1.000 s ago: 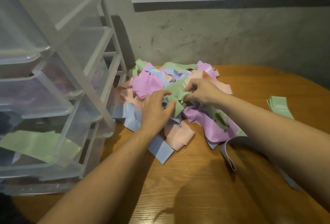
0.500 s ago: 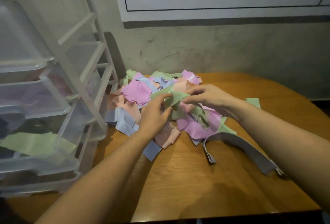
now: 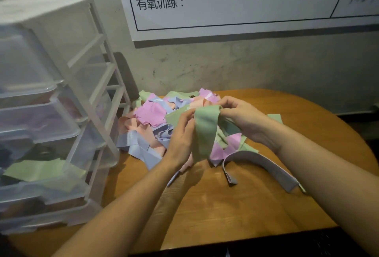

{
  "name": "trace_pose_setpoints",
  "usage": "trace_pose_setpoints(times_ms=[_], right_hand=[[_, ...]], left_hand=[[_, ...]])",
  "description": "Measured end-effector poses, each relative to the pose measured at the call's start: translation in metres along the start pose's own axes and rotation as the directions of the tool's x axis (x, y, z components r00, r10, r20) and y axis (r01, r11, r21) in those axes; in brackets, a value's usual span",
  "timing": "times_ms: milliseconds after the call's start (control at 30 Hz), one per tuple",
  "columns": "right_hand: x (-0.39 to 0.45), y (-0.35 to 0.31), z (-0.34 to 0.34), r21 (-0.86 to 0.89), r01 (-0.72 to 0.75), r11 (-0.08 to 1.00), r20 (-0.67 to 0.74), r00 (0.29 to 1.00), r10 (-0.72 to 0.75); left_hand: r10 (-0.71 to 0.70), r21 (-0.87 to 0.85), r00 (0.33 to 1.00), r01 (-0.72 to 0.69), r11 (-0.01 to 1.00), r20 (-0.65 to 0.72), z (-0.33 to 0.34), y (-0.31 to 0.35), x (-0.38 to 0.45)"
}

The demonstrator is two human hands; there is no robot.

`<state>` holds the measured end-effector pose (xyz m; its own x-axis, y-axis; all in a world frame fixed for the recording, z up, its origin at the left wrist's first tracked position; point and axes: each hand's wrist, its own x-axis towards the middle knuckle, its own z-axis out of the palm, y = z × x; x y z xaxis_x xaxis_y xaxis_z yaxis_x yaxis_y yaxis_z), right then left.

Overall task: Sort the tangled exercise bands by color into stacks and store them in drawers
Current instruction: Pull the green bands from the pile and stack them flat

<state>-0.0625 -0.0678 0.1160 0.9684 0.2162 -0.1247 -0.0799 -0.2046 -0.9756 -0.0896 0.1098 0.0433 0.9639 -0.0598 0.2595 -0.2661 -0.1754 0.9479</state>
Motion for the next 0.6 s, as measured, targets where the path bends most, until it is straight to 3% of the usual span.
trace_pose_setpoints(times_ms=[167, 433, 600], right_hand=[[-0.014, -0.001, -0.005, -0.032, -0.006, 0.999, -0.047, 0.999, 0.005], [-0.027, 0.001, 0.0, -0.144, 0.017, 0.989, 0.013, 1.0, -0.015], [-0.035, 0.005, -0.011, -0.322, -0.012, 0.947, 0.006, 1.0, 0.015]], left_hand=[[0.026, -0.096, 0.999, -0.028, 0.995, -0.025, 0.005, 0.018, -0.011], [0.076, 0.138, 0.993, -0.089, 0.987, 0.092, 0.009, 0.023, -0.015], [0.003, 0.078, 0.992, -0.013, 0.997, 0.126, 0.001, 0.031, -0.022]])
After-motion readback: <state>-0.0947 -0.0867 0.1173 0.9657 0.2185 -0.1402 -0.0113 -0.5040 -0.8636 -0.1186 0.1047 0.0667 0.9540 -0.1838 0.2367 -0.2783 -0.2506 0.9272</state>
